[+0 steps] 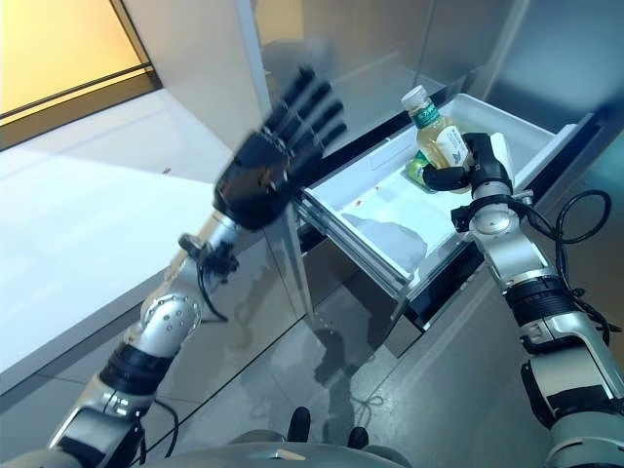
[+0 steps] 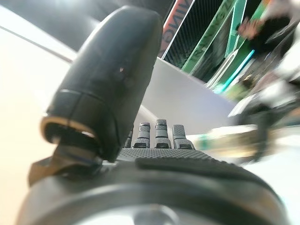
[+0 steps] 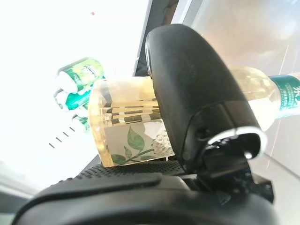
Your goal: Put drinks into fridge and close the fridge
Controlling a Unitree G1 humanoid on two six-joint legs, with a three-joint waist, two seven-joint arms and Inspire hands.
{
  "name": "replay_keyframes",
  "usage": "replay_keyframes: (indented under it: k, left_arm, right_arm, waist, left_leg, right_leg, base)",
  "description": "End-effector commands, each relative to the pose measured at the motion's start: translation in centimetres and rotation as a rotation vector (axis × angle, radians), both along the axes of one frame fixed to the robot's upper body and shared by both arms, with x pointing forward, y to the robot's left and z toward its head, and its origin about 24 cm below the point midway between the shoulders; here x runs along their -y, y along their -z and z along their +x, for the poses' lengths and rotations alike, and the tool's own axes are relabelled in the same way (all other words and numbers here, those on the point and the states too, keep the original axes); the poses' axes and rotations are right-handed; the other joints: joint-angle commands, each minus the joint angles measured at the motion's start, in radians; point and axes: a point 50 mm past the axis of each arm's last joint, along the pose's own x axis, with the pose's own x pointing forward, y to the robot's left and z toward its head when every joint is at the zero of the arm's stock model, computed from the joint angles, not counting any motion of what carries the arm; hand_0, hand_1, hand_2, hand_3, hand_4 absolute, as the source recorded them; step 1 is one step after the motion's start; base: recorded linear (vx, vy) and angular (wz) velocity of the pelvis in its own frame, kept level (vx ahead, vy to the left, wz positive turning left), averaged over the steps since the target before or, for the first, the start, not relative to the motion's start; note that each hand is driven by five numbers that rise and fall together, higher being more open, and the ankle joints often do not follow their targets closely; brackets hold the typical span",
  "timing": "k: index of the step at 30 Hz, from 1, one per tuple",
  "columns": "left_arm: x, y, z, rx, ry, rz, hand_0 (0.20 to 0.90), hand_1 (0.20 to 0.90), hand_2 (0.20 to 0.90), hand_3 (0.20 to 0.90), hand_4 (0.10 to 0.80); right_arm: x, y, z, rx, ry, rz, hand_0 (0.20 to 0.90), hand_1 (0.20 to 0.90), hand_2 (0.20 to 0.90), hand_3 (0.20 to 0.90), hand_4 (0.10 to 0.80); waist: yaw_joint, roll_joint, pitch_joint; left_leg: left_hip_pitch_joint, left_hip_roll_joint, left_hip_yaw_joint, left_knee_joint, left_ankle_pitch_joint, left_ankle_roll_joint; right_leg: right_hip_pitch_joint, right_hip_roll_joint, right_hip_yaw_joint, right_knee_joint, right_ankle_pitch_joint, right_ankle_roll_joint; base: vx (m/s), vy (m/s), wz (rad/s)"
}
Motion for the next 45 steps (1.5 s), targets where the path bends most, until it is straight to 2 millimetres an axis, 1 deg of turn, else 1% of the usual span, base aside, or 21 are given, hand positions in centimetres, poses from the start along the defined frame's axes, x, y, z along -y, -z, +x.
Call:
replay_keyframes:
  k: [1, 2, 4, 5, 6, 7, 8, 11, 12, 13, 14, 15, 17, 19, 23, 26, 30, 33, 36, 40, 45]
  left_arm:
    - [1.0, 1.2, -1.9, -0.123, 0.211, -0.174, 0.900, 0.900, 0.900, 0.900, 0.800]
    - [1.0, 3.8, -2.9, -0.254, 0.255, -0.183, 0.900, 0.900, 0.900, 0.900, 0.800]
    - [0.6, 6.3, -3.9, -0.394, 0.257, -0.176, 0.900, 0.900, 0.900, 0.900, 0.800]
    - [0.0, 8.3, -4.8, -0.484, 0.234, -0.145, 0.900, 0.900, 0.900, 0.900, 0.800]
    - [-0.5, 9.8, -5.4, -0.548, 0.210, -0.110, 0.900, 0.900, 0.900, 0.900, 0.800]
    - [-1.0, 11.1, -5.9, -0.591, 0.198, -0.084, 0.900, 0.900, 0.900, 0.900, 0.800]
    - [-1.7, 12.4, -6.2, -0.651, 0.143, -0.045, 0.900, 0.900, 0.900, 0.900, 0.800]
    - [-4.9, 17.8, -8.5, -0.817, -0.019, 0.168, 0.900, 0.900, 0.900, 0.900, 0.800]
    - [-5.4, 18.4, -8.7, -0.827, -0.043, 0.190, 0.900, 0.900, 0.900, 0.900, 0.800]
    - [-7.5, 20.5, -9.6, -0.891, -0.168, 0.355, 0.900, 0.900, 0.900, 0.900, 0.800]
    - [-8.0, 20.9, -9.9, -0.899, -0.191, 0.378, 0.900, 0.900, 0.900, 0.900, 0.800]
    - [-10.2, 22.1, -10.4, -0.905, -0.312, 0.565, 0.900, 0.900, 0.900, 0.900, 0.800]
    - [-12.3, 23.0, -10.8, -0.912, -0.422, 0.778, 0.900, 0.900, 0.900, 0.900, 0.800]
    - [-13.3, 23.5, -10.9, -0.924, -0.480, 0.864, 0.900, 0.900, 0.900, 0.900, 0.800]
    - [-14.2, 24.5, -11.2, -0.963, -0.527, 0.962, 0.900, 0.900, 0.900, 0.900, 0.800]
    - [-14.6, 25.2, -11.7, -1.008, -0.525, 1.031, 0.900, 0.900, 0.900, 0.900, 0.800]
    - [-15.1, 25.7, -11.9, -1.033, -0.492, 1.120, 0.900, 0.900, 0.900, 0.900, 0.800]
    - [-14.9, 25.7, -11.3, -1.018, -0.488, 1.113, 0.900, 0.900, 0.900, 0.900, 0.800]
    - [-14.6, 25.2, -10.1, -0.969, -0.486, 1.104, 0.900, 0.900, 0.900, 0.900, 0.800]
    - [-14.4, 24.3, -8.6, -0.890, -0.470, 1.125, 0.900, 0.900, 0.900, 0.900, 0.800]
    - [-14.2, 23.4, -6.8, -0.827, -0.465, 1.151, 0.900, 0.900, 0.900, 0.900, 0.800]
  right_arm:
    - [0.1, -15.9, -0.7, 0.540, -0.022, -0.166, 0.300, 0.300, 0.300, 0.200, 0.100]
    - [1.0, -16.2, -0.6, 0.505, 0.010, -0.194, 0.300, 0.300, 0.300, 0.200, 0.100]
    - [2.2, -16.2, -0.6, 0.455, 0.044, -0.214, 0.300, 0.300, 0.300, 0.200, 0.100]
    - [3.2, -16.1, -0.6, 0.409, 0.076, -0.224, 0.300, 0.300, 0.300, 0.200, 0.100]
    - [3.9, -15.9, -0.6, 0.375, 0.097, -0.226, 0.300, 0.300, 0.300, 0.200, 0.100]
    - [4.3, -15.8, -0.6, 0.353, 0.109, -0.227, 0.300, 0.300, 0.300, 0.200, 0.100]
    - [4.8, -15.6, -0.5, 0.318, 0.122, -0.224, 0.300, 0.300, 0.300, 0.200, 0.100]
    - [6.5, -14.7, -0.6, 0.221, 0.160, -0.194, 0.300, 0.300, 0.300, 0.200, 0.100]
    - [6.7, -14.6, -0.6, 0.213, 0.164, -0.192, 0.300, 0.300, 0.300, 0.200, 0.100]
    - [7.4, -14.0, -0.6, 0.169, 0.177, -0.175, 0.300, 0.300, 0.300, 0.200, 0.100]
    - [7.5, -13.9, -0.7, 0.167, 0.179, -0.176, 0.300, 0.300, 0.300, 0.200, 0.100]
    - [8.1, -13.4, -0.7, 0.135, 0.196, -0.164, 0.300, 0.300, 0.300, 0.200, 0.100]
    - [8.7, -12.8, -0.8, 0.100, 0.214, -0.146, 0.300, 0.300, 0.300, 0.200, 0.100]
    - [8.9, -12.7, -0.7, 0.099, 0.226, -0.136, 0.300, 0.300, 0.300, 0.200, 0.100]
    - [8.8, -12.2, -0.5, 0.103, 0.232, -0.116, 0.300, 0.300, 0.300, 0.200, 0.100]
    - [8.5, -11.7, -0.3, 0.095, 0.224, -0.107, 0.300, 0.300, 0.300, 0.200, 0.100]
    - [7.5, -11.5, 0.4, 0.087, 0.193, -0.107, 0.300, 0.300, 0.300, 0.200, 0.100]
    - [6.5, -11.5, 0.9, 0.080, 0.163, -0.122, 0.300, 0.300, 0.300, 0.200, 0.100]
    - [5.8, -11.2, 1.3, 0.065, 0.145, -0.127, 0.300, 0.300, 0.300, 0.200, 0.100]
    - [5.1, -11.1, 1.5, 0.050, 0.128, -0.142, 0.300, 0.300, 0.300, 0.200, 0.100]
    - [3.8, -11.5, 2.0, 0.027, 0.097, -0.188, 0.300, 0.300, 0.300, 0.200, 0.100]
  waist:
    - [0.035, -0.054, -0.156]
    - [0.046, -0.055, -0.150]
    - [0.057, -0.054, -0.142]
    - [0.066, -0.051, -0.134]
    - [0.073, -0.050, -0.129]
    - [0.079, -0.049, -0.125]
    - [0.082, -0.047, -0.121]
    - [0.099, -0.041, -0.105]
    - [0.100, -0.040, -0.102]
    - [0.109, -0.038, -0.091]
    - [0.110, -0.038, -0.089]
    - [0.117, -0.036, -0.078]
    - [0.127, -0.033, -0.056]
    - [0.133, -0.027, -0.023]
    - [0.137, -0.013, 0.045]
    - [0.129, -0.005, 0.088]
    - [0.111, 0.008, 0.141]
    - [0.096, 0.019, 0.181]
    - [0.088, 0.024, 0.216]
    - [0.080, 0.022, 0.256]
    - [0.063, 0.015, 0.295]
  left_leg:
    - [0.031, 0.015, 0.031, 0.002, -0.079, -0.025]
    - [0.035, 0.017, 0.027, 0.003, -0.085, -0.027]
    - [0.032, 0.018, 0.023, 0.003, -0.082, -0.029]
    - [0.027, 0.020, 0.018, 0.002, -0.078, -0.030]
    - [0.024, 0.020, 0.014, 0.002, -0.075, -0.031]
    - [0.021, 0.019, 0.011, 0.002, -0.074, -0.031]
    - [0.017, 0.019, 0.006, 0.002, -0.072, -0.031]
    - [0.003, 0.020, -0.009, 0.002, -0.063, -0.035]
    - [0.002, 0.019, -0.011, 0.002, -0.063, -0.035]
    - [-0.004, 0.017, -0.022, 0.002, -0.058, -0.034]
    - [-0.006, 0.017, -0.024, 0.002, -0.058, -0.034]
    - [-0.016, 0.016, -0.032, 0.004, -0.054, -0.035]
    - [-0.040, 0.013, -0.047, 0.010, -0.048, -0.036]
    - [-0.071, 0.011, -0.058, 0.017, -0.043, -0.035]
    - [-0.120, 0.007, -0.070, 0.041, -0.043, -0.031]
    - [-0.150, 0.003, -0.069, 0.075, -0.055, -0.027]
    - [-0.195, -0.006, -0.060, 0.123, -0.073, -0.018]
    - [-0.232, -0.017, -0.050, 0.164, -0.088, -0.008]
    - [-0.270, -0.027, -0.035, 0.211, -0.104, 0.002]
    - [-0.310, -0.035, -0.016, 0.262, -0.124, 0.014]
    - [-0.361, -0.041, 0.011, 0.335, -0.151, 0.028]
  right_leg:
    - [-0.008, -0.026, 0.028, 0.006, 0.024, 0.040]
    - [-0.003, -0.026, 0.021, 0.007, 0.015, 0.039]
    - [-0.002, -0.027, 0.013, 0.009, 0.014, 0.038]
    - [-0.005, -0.029, 0.004, 0.010, 0.013, 0.037]
    - [-0.006, -0.030, -0.004, 0.011, 0.013, 0.037]
    - [-0.007, -0.030, -0.008, 0.011, 0.013, 0.036]
    - [-0.009, -0.030, -0.013, 0.011, 0.013, 0.036]
    - [-0.016, -0.033, -0.031, 0.015, 0.009, 0.033]
    - [-0.016, -0.034, -0.033, 0.016, 0.009, 0.033]
    - [-0.021, -0.035, -0.040, 0.020, 0.007, 0.032]
    - [-0.022, -0.035, -0.041, 0.020, 0.006, 0.032]
    - [-0.030, -0.036, -0.046, 0.024, 0.004, 0.031]
    - [-0.049, -0.038, -0.051, 0.030, 0.003, 0.029]
    - [-0.079, -0.041, -0.054, 0.041, 0.001, 0.028]
    - [-0.130, -0.048, -0.056, 0.074, -0.003, 0.024]
    - [-0.162, -0.054, -0.047, 0.104, -0.012, 0.021]
    - [-0.213, -0.059, -0.024, 0.145, -0.022, 0.016]
    - [-0.249, -0.063, 0.000, 0.174, -0.028, 0.014]
    - [-0.280, -0.068, 0.018, 0.201, -0.029, 0.013]
    - [-0.311, -0.072, 0.037, 0.227, -0.024, 0.017]
    - [-0.353, -0.073, 0.066, 0.265, -0.019, 0.022]
  base:
    - [0.067, 0.014, 0.19]
    - [0.045, 0.011, 0.22]
    - [0.020, 0.014, 0.24]
    - [-0.018, 0.010, 0.27]
    - [-0.023, 0.008, 0.30]
    - [-0.015, 0.005, 0.25]
    - [-0.012, 0.007, 0.17]
    - [-0.007, 0.004, 0.25]
    - [-0.005, -0.011, 0.23]
    - [-0.005, -0.012, 0.16]
    - [-0.011, -0.022, 0.19]
    - [-0.017, -0.027, 0.16]
    - [-0.074, -0.048, 0.20]
    - [-0.166, -0.056, 0.22]
    - [-0.141, -0.048, 0.19]
    - [-0.055, -0.029, 0.01]
    - [-0.071, 0.005, -0.04]
    - [-0.076, 0.031, -0.22]
    - [-0.075, 0.004, -0.25]
    - [-0.069, -0.026, -0.10]
    - [-0.062, -0.012, -0.19]
